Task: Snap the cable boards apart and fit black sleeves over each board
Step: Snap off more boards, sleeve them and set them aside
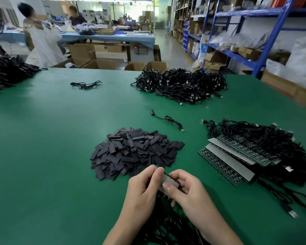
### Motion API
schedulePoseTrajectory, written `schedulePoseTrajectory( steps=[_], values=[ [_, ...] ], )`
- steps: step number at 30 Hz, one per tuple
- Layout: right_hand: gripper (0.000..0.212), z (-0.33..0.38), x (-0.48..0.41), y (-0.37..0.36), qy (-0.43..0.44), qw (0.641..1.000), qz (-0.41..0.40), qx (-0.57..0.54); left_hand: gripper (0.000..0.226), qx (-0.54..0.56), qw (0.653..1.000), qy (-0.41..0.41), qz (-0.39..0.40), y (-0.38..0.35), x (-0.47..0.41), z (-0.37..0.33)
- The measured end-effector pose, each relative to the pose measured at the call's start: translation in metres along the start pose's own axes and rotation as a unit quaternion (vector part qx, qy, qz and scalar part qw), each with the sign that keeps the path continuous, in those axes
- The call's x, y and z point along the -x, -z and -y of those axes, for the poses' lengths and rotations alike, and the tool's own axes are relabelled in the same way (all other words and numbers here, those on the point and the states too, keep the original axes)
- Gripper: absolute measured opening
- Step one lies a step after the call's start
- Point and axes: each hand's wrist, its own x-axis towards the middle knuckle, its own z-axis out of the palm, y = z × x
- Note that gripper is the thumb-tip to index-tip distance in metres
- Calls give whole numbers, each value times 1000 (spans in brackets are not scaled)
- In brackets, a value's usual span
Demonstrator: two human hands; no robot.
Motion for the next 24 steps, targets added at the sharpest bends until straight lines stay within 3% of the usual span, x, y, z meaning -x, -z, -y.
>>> schedulePoseTrajectory(
  steps=[7,13,24],
  values=[
    [36,0,3,-3,20,999,-2,24,54,-22,999,10,47,1,1,2],
    [37,2,5,-5,19,999,21,-16,55,79,990,59,104,3,1,-2],
    [29,4,6,-3,50,996,56,-50,59,106,988,60,94,3,3,-3]
  ],
)
